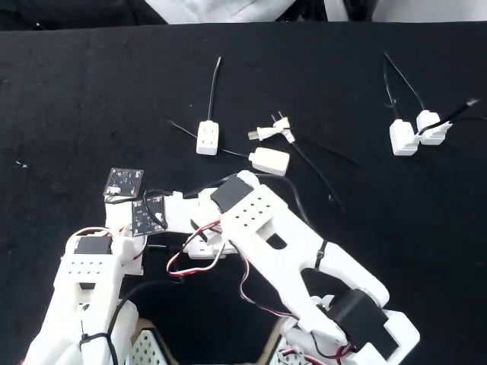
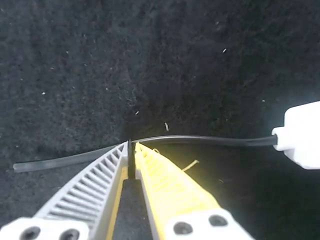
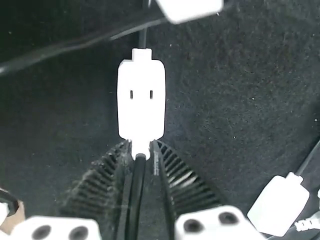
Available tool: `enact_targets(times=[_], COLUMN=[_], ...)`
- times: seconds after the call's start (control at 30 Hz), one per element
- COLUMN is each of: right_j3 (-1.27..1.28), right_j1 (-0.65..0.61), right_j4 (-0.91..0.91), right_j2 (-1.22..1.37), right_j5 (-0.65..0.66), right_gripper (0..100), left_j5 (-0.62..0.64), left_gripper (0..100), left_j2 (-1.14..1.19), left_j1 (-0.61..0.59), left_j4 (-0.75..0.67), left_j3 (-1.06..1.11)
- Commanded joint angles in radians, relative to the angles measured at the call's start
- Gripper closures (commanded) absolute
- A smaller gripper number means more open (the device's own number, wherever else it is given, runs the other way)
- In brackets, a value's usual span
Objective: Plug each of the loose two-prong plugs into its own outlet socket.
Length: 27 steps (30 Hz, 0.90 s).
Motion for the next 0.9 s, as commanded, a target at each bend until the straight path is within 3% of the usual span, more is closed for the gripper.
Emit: enact_targets(times=[0.0, 0.27, 0.87], right_j3=[0.015, 0.028, 0.064], right_j1=[-0.02, 0.035, 0.029], right_j4=[-0.008, 0.005, -0.003], right_j2=[0.002, 0.002, -0.001], right_j5=[-0.011, -0.011, -0.011], right_gripper=[98.8, 98.8, 98.8], left_j5=[0.006, 0.006, 0.006], left_gripper=[97, 97, 97], left_j2=[-0.006, -0.006, -0.006], left_j1=[-0.005, -0.005, -0.005], left_j4=[-0.009, -0.009, -0.009], left_j3=[-0.005, -0.005, -0.005])
